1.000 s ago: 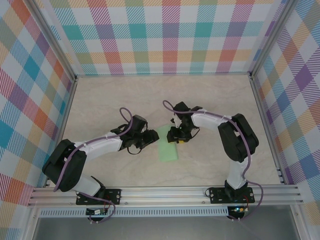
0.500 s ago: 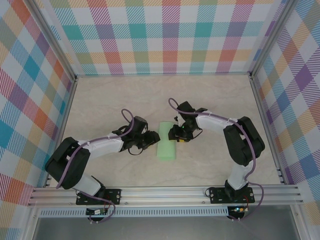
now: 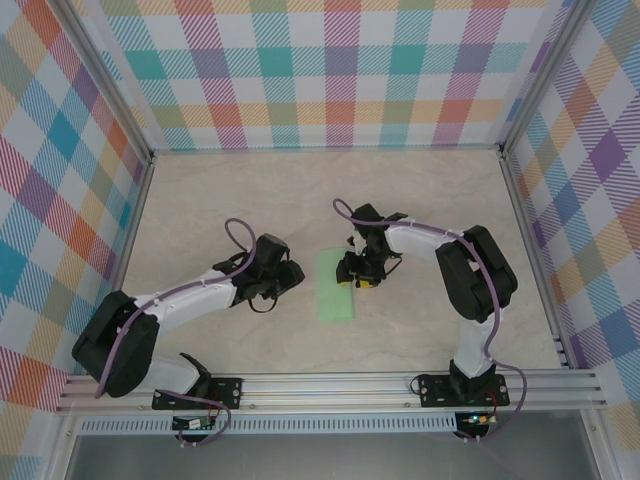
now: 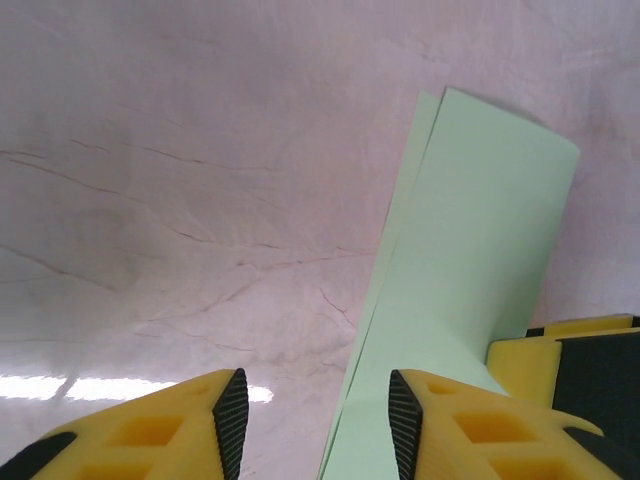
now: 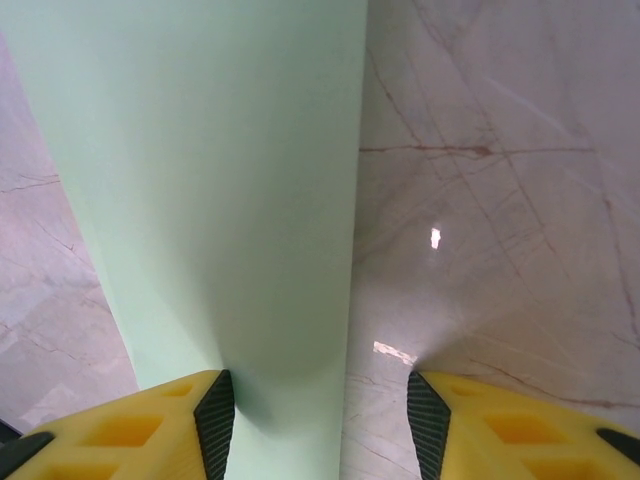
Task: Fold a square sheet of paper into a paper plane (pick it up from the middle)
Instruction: Fold the square sheet of paper in half at the center of the table.
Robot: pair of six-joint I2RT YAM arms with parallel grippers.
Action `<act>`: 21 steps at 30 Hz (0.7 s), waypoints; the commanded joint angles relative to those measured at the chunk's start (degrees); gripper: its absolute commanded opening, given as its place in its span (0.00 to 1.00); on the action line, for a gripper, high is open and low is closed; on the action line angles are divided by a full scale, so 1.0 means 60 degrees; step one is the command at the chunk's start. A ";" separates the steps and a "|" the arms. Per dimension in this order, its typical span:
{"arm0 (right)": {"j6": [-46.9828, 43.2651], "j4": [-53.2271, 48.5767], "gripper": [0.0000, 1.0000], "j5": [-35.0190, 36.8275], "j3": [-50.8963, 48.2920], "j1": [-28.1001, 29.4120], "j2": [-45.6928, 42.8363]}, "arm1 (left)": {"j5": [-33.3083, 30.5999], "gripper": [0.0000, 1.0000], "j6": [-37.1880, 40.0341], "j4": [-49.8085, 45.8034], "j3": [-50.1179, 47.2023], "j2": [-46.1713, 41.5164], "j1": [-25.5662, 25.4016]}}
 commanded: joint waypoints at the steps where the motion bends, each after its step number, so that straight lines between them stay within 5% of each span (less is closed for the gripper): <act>1: -0.0225 -0.0298 0.54 0.0293 0.0195 0.0050 0.0430 | -0.0964 0.45 -0.0268 -0.0893 -0.0190 -0.0501 0.0013; 10: -0.1048 -0.1024 0.55 0.0729 0.0518 0.0148 0.0670 | -0.1144 0.46 -0.0289 -0.1021 -0.0421 -0.0960 0.0130; 21: -0.0152 -0.1529 0.55 0.1298 0.0981 0.0145 0.1298 | -0.0701 0.48 -0.0055 -0.0728 -0.0348 -0.0840 0.0130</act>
